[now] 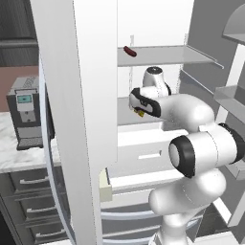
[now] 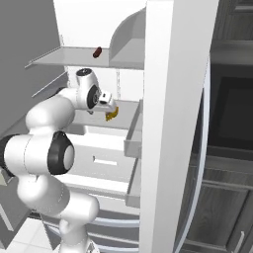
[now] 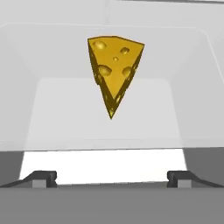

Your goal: Retrieve the sausage and cheese from the fridge and place them on the cutting board on the counter.

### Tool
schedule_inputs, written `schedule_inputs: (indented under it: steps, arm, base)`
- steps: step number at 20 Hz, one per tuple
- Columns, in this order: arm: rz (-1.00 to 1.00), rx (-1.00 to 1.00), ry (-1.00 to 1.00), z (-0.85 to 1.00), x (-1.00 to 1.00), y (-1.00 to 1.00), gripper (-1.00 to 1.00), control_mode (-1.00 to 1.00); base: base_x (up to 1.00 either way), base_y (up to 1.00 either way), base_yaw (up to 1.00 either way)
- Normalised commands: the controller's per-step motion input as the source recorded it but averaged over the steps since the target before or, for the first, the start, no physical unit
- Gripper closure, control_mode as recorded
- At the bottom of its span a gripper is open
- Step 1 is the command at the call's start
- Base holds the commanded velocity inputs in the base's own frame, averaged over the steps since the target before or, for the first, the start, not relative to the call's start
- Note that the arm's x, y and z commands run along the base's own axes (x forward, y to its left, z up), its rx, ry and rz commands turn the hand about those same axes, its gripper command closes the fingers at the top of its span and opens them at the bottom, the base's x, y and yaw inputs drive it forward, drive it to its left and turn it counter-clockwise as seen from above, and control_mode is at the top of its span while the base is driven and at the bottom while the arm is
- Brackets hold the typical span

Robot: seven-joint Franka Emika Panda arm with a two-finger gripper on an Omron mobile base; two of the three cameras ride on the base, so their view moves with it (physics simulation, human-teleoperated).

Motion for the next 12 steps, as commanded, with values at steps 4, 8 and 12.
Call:
schedule_inputs:
  steps: [4, 8, 12]
  arm:
    - [-0.02, 0.00, 0.00, -0.19, 0.37, 0.00, -1.00, -1.00]
    - [-0.03, 0.00, 0.00, -0.21, 0.36, 0.00, -1.00, -1.00]
    - [-0.02, 0.00, 0.00, -0.22, 0.41, 0.00, -1.00, -1.00]
  base:
    - [0.00, 0.00, 0.00]
    - [0.00, 0.00, 0.00]
    - [0.00, 0.00, 0.00]
